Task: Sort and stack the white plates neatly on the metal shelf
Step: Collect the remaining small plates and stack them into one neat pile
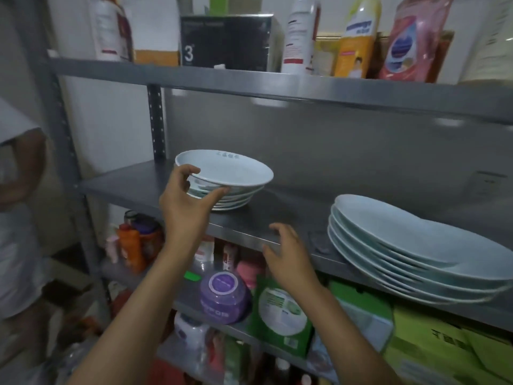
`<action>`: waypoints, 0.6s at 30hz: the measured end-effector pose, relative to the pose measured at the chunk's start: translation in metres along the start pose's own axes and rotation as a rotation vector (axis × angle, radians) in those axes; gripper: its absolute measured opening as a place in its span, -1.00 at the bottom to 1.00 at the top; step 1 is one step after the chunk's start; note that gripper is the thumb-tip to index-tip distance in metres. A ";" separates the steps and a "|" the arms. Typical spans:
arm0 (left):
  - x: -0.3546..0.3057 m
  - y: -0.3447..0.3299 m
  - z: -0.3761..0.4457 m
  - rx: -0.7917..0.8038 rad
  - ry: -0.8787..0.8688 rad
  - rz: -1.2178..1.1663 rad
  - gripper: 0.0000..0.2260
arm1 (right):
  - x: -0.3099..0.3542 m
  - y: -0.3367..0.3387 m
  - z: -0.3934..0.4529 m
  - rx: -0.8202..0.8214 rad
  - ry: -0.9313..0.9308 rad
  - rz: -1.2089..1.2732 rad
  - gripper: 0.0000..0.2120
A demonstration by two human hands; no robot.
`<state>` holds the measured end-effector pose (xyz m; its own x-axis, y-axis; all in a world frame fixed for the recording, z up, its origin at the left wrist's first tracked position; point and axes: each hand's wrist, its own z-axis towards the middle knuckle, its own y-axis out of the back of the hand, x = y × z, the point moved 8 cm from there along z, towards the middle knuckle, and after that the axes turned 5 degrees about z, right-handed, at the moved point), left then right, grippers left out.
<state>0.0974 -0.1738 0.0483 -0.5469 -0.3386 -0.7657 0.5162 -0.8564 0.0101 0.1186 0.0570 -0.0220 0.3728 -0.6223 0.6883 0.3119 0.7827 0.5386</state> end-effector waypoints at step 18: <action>0.120 -0.006 0.103 0.143 0.055 0.058 -0.52 | -0.057 -0.052 0.073 -0.188 -0.297 -0.003 -0.69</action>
<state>-0.0389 -0.2496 0.0222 -0.4801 -0.3709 -0.7949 0.4450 -0.8839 0.1436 0.0178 0.0529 -0.0537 0.1093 -0.5719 0.8130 0.4784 0.7472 0.4613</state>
